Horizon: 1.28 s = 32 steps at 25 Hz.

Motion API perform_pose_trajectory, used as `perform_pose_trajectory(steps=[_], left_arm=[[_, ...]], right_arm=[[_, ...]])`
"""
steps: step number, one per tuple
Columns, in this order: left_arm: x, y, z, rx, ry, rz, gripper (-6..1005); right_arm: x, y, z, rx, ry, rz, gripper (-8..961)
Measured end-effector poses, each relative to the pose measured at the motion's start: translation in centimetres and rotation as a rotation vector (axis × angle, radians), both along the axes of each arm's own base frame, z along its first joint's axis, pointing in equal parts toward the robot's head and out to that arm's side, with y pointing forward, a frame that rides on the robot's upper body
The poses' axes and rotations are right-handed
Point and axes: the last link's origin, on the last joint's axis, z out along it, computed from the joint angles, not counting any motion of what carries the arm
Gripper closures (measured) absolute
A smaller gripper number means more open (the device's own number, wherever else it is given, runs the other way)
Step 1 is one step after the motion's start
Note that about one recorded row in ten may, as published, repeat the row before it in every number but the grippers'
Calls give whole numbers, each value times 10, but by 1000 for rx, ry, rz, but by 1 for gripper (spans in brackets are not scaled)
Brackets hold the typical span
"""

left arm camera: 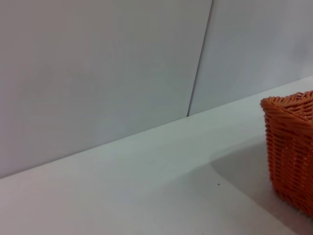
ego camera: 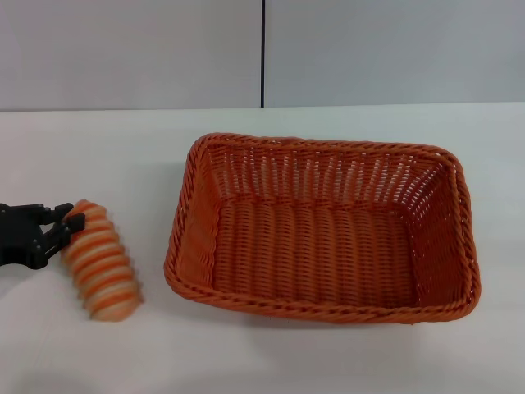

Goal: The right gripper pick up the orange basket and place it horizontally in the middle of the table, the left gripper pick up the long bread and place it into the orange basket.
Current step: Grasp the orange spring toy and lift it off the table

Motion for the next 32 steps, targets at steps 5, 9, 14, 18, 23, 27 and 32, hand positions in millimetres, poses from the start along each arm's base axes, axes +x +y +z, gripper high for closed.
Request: perform_pose_trajectory(steps=[5,9,14,18,23,27,32], left_arm=[[1,1,0,-2,-3,-2,790],[4,2,1,8,-23,-9,813],[9,2,4,28,-54,-25,847],[11,4,5,34,-62,-33,860],[11,7,13,91,-84,-29,861],[9,10,28,196,-119,-17,870],[12,9,48,326,-207,-31,873]], right_arm=[[-3,5,-4,-3,16,11,517],[-3,6,-5,2,30,15,517],[-4,5,-7,14,71,26,517],[-4,4,-7,21,85,28,518],[-3,3,-7,33,105,22,518],[-3,1,-8,36,111,22,518],[-2,1,-9,39,118,19,517]])
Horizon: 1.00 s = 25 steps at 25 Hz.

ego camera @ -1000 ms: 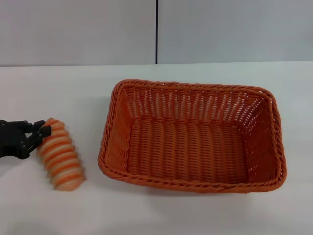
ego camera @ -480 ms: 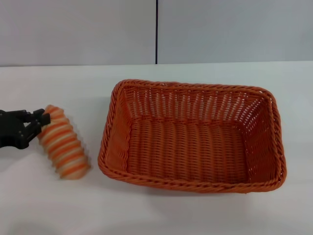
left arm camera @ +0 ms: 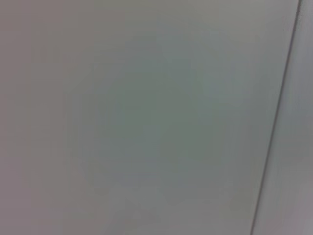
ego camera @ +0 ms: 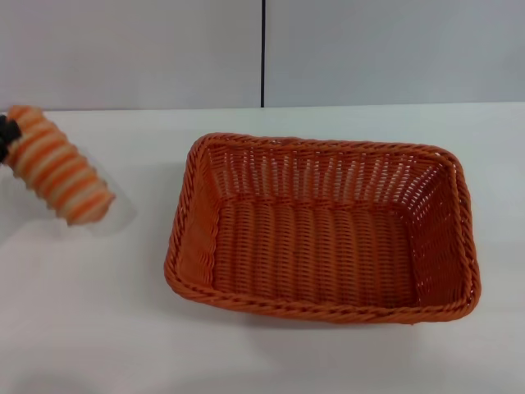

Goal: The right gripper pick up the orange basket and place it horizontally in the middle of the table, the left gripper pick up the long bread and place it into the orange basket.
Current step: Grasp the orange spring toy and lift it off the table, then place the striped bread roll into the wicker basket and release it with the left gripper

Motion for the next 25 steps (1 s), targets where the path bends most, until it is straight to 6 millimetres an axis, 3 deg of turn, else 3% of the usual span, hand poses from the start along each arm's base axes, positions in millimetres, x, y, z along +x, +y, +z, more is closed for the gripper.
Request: perform_pose_trajectory(steps=[4,8,14,15,17,25], left_arm=[[8,1,10,96,-110,-34,876],[28,12,2,116,-254,-110,883],[72,29,-43,-56,-386,-256,887],[72,29,-43,-56,-386,-256,887],[97,34,-79,-193,-377,-332,888],[118,38,-117,-391,-280,-377,894]], right_arm=[[0,0,0,6,5,-1,516],[-2,3,-2,7,9,7,515],[-3,4,-8,1,35,9,516],[-3,4,-9,0,38,9,516],[-3,3,-12,-3,49,4,516],[-1,2,-12,-7,55,-5,517]])
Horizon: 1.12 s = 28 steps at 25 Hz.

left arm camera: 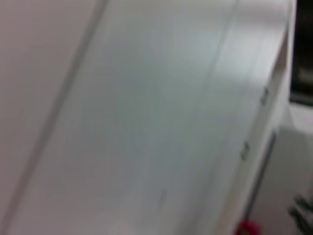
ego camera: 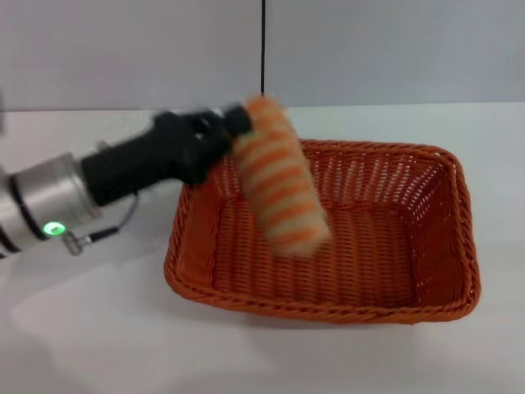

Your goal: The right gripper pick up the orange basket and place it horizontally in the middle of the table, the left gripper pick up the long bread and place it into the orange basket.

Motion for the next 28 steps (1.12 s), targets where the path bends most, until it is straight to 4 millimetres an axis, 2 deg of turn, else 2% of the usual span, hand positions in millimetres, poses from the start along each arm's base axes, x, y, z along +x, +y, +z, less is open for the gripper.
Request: perform_pose_trajectory(steps=[5,16,19,24,28], left_arm=[[6,-4,-15,-77,73,-60,893],[2,-1,-9,-20,26,-6,806],[-3,-1,-1,30,-7,25,572],[-16,-4,14,114,-50,77,374],[-32,-13,38,258,-114,123,237]], right_arm=[[-1,2,0,-5,-1,4,517],[0,1,-3,-6,13,1,515],[0,0,-4,-2,24,-4,515],[1,-1,-4,14,37,-15,517],[3,-2,-3,35,43,-27,517]])
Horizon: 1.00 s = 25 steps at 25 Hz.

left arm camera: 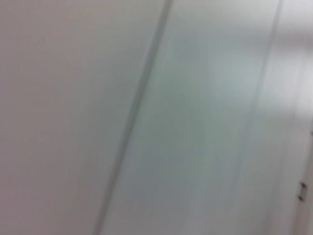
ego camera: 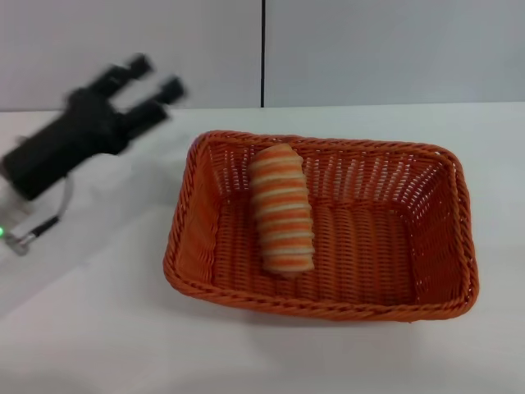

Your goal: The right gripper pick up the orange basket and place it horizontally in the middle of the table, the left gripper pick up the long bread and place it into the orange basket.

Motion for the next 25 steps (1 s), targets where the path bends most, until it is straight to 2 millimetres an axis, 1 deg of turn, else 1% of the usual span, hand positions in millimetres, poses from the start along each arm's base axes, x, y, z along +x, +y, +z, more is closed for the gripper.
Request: perform_pose_trajectory(steps=[2,5,8,9,10,13,16,20,25], left_arm=[[-9,-10,13,112,-46,16,172],[-22,-26,30,287,-119,63,172],[-41,-44,45,494,-194,172,172],[-54,-58,55,643,-240,251,172],[-54,-58,55,643,-240,251,172],[-63,-75,65,781,-248,300,172],[-68,-84,71,840,-234,314,173],[-69,-84,75,866,-224,316,173],[-66,-81,72,896,-187,312,173]], right_arm=[[2,-3,-1,24,14,-24,517],[6,-6,-3,66,38,-69,516],[7,-7,-4,82,38,-92,516],[8,-8,-4,82,37,-94,516],[8,-9,-4,83,37,-98,516],[11,-12,-2,93,43,-117,515],[16,-14,-2,111,62,-146,515],[18,-13,-4,102,77,-163,516],[20,-10,-6,92,88,-174,517]])
